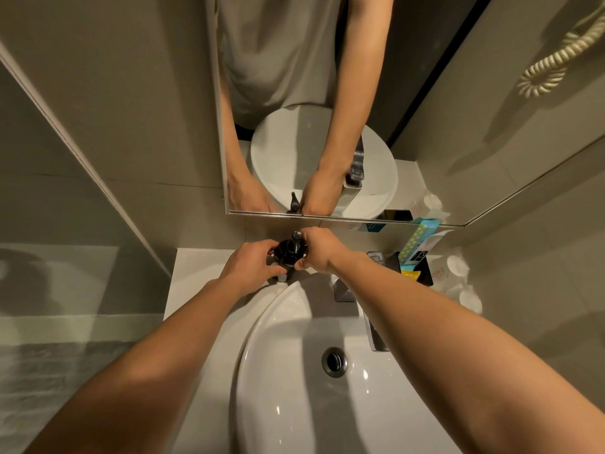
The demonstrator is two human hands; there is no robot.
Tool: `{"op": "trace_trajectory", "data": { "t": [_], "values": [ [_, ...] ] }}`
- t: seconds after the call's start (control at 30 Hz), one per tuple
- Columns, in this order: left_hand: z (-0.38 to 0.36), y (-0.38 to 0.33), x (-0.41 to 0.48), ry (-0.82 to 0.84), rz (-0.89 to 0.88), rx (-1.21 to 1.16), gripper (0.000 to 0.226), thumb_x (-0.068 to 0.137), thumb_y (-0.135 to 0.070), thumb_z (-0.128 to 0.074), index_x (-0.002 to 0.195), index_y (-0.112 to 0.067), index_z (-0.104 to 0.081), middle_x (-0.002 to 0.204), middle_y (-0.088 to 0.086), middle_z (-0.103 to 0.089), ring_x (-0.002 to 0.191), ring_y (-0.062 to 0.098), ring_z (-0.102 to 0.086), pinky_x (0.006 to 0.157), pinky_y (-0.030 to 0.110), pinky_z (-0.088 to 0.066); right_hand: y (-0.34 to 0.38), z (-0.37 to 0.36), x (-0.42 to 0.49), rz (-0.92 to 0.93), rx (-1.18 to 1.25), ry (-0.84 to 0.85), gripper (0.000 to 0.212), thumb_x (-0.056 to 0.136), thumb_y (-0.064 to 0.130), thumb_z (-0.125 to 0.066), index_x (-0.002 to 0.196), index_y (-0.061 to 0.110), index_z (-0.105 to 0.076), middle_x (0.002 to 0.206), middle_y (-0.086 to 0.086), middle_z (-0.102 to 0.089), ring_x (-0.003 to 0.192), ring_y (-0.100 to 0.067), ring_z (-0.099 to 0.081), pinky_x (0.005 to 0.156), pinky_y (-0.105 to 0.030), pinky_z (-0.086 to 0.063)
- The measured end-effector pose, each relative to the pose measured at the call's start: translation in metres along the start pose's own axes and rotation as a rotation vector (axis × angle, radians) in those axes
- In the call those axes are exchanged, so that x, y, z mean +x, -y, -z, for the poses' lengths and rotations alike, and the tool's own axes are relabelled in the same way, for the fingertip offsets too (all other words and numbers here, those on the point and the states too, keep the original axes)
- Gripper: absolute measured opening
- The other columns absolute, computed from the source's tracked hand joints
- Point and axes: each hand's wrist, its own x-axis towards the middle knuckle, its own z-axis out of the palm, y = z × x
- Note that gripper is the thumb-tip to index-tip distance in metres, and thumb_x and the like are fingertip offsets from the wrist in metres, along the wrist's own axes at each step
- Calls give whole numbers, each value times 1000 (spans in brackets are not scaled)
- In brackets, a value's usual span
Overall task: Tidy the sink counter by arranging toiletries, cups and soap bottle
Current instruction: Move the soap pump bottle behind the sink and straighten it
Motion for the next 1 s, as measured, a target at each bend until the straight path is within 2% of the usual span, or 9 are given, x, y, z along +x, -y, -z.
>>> {"op": "trace_trajectory", "data": {
  "t": [0.67,1.0],
  "values": [
    [-1,0,2,-36,24,-19,59,77,-36,-86,130,-27,-62,121,-4,-72,109,20,-67,92,45,-56,0,3,6,0,51,18,39,76,10,-83,113,8,-69,109,-11,-73,102,-29,-67,75,-24,-41],
    [-3,2,1,-56,8,-14,62,73,-40,-86,128,-26,-62,121,-4,-71,111,19,-66,91,43,-56,1,-1,6,3,-2,21,38,79,7,-79,115,7,-66,114,-14,-71,106,-32,-66,76,-25,-42]
  ]
}}
